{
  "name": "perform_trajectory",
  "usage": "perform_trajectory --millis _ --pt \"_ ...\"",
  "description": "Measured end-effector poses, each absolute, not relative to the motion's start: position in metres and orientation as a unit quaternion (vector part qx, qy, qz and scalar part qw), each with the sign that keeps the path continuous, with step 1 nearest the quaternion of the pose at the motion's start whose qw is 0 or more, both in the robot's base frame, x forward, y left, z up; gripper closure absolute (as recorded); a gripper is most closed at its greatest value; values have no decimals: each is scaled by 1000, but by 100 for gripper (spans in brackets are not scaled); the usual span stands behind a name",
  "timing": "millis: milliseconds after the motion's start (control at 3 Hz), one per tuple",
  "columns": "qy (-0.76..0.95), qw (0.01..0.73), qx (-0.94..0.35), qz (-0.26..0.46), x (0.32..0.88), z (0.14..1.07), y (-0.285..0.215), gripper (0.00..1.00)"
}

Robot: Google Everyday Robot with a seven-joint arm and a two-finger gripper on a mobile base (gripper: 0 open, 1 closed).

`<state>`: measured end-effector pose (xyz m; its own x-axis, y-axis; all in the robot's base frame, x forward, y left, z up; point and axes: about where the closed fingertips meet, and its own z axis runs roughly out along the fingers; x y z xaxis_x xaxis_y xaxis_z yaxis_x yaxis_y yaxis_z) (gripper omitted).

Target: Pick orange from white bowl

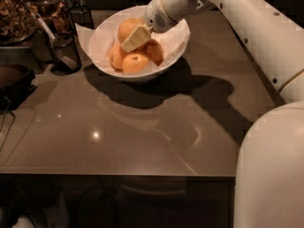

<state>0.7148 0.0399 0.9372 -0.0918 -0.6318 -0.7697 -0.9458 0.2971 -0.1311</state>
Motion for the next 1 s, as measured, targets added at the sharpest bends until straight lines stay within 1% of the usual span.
perform_trajectory --millis 333,1000 --pt "685 411 -569 193 705 984 58 100" --pt "686 411 -565 201 706 984 60 100"
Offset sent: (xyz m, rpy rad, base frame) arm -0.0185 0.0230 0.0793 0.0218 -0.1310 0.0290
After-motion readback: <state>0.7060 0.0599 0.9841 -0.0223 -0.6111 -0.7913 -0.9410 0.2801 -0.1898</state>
